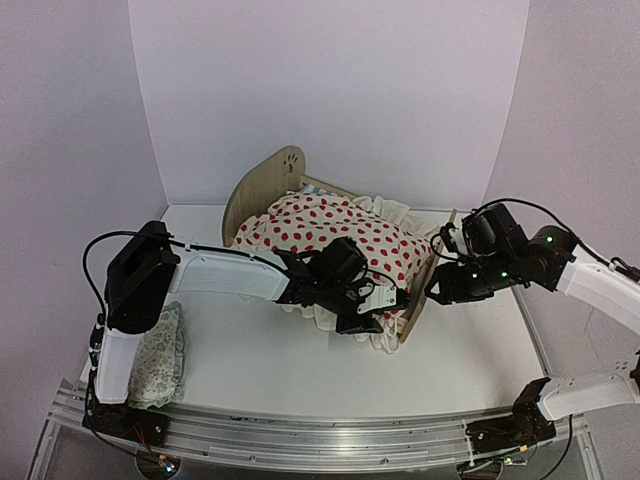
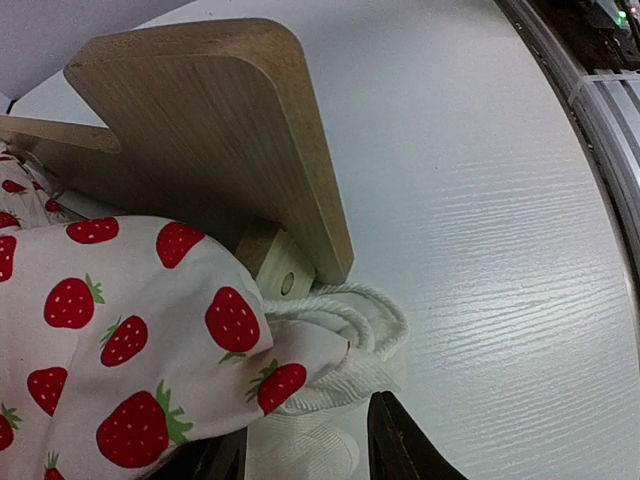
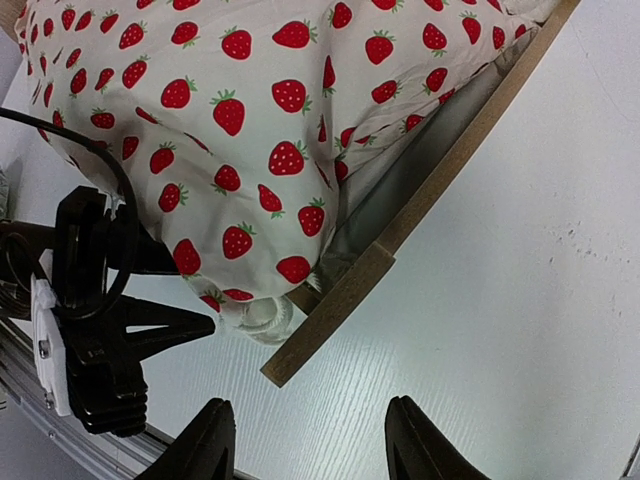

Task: Set up the pet bed
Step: Cross the right ropes of the mattress closest to the robot.

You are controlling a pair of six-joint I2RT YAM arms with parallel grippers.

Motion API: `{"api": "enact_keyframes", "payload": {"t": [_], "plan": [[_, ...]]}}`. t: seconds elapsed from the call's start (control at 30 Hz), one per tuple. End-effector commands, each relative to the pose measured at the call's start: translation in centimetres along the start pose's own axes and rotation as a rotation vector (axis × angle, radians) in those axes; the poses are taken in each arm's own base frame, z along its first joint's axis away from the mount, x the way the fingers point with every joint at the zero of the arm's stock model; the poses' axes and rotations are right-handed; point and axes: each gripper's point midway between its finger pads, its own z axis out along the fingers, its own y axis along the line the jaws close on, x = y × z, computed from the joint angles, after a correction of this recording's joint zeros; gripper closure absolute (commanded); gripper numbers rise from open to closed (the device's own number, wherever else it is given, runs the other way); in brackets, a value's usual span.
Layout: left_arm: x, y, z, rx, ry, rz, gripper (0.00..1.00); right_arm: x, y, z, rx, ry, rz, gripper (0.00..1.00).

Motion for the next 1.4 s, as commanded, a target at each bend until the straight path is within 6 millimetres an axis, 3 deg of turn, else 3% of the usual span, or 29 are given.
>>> {"api": "enact_keyframes", "payload": {"t": [0.0,0.33,0.53,0.67,1.0,1.37], "plan": [[-5.1,3.3,-2.8,-0.130,-0.118,0.042,0.57,0.2,-0.3,-0.4,0.006,-0.013,-0.012,0.47],[-5.8,5.4,-2.3,-0.208,-0.141,0.030,0.57,-0.9,0.0,0.1,0.023,-0.011,-0.037,0.46],[-7.6,7.7,-3.9,-0.270,-0.204,-0.015,0.57,-1.7,0.4,0.6,0.032,-0.006,-0.043,0.45],[-6.4,6.6,-2.9,-0.208,-0.171,0.026,0.56,-1.6,0.5,0.9,0.029,0.009,-0.042,0.44],[0.7,2.4,-2.7,-0.105,0.053,0.102,0.61,-0.5,0.2,1.3,0.027,0.032,-0.034,0.44],[-1.8,3.8,-2.3,-0.159,-0.001,0.101,0.53,-0.5,0.9,1.8,0.004,0.061,-0.018,0.44]]}}
